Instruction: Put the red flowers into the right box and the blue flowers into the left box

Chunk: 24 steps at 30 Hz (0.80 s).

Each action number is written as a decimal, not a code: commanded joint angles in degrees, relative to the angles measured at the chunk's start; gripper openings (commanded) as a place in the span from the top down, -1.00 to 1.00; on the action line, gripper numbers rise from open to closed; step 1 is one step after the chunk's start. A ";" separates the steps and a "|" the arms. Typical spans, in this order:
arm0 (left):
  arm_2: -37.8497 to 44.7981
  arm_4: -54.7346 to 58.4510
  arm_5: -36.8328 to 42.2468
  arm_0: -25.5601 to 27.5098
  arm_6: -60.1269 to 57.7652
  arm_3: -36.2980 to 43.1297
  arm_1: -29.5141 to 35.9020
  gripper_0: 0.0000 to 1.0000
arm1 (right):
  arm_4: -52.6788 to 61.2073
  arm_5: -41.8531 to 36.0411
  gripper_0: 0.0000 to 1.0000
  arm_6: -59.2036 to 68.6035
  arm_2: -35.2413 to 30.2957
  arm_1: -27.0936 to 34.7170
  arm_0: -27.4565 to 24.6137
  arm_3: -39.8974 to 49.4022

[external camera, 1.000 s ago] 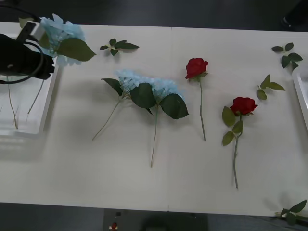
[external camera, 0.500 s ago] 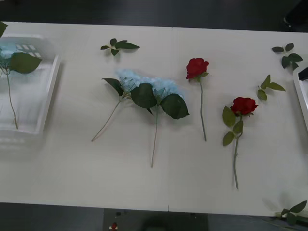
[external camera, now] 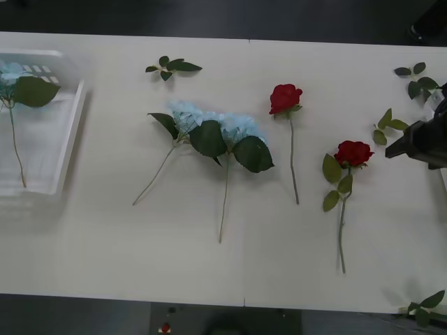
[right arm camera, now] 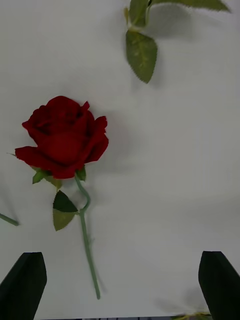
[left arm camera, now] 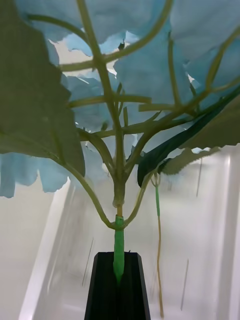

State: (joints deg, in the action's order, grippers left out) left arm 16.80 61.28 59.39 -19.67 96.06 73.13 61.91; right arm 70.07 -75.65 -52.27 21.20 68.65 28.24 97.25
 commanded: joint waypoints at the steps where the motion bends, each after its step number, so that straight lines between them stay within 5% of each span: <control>1: -4.59 1.30 -6.92 -0.37 -4.12 -1.59 1.46 1.00 | -4.24 0.33 -0.77 7.27 -0.55 -3.09 -1.52 4.44; 10: -6.78 0.51 -13.69 -0.37 -8.25 -1.77 -1.35 1.00 | -20.76 0.33 -0.78 15.27 1.82 -11.52 -7.49 11.56; 19: -6.78 -0.11 -13.60 -0.28 -7.99 -1.50 -1.88 0.99 | -34.56 5.25 -0.78 21.25 13.86 -15.48 -7.49 10.59; 20: -6.78 -0.19 -13.69 -0.28 -7.99 -1.59 -1.79 0.45 | -35.08 5.69 -0.78 21.69 14.30 -15.65 -7.49 10.41; 21: -6.78 -0.28 -13.69 -0.28 -8.08 -1.50 -1.79 -0.58 | -36.05 6.48 -0.78 22.48 15.27 -15.83 -7.49 10.06; 22: -6.78 -0.28 -13.69 -0.28 -8.08 -1.59 -1.79 -1.00 | -37.28 7.27 -0.78 22.65 16.15 -16.18 -7.49 9.54; 24: -6.78 -0.37 -13.69 -0.28 -7.90 -1.59 -1.79 -1.00 | -39.83 8.77 -0.77 22.83 17.56 -17.15 -7.58 8.04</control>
State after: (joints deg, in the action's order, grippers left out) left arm 9.44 61.39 46.30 -19.67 88.89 70.84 59.00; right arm 33.03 -68.19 -33.60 38.92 52.69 19.76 106.48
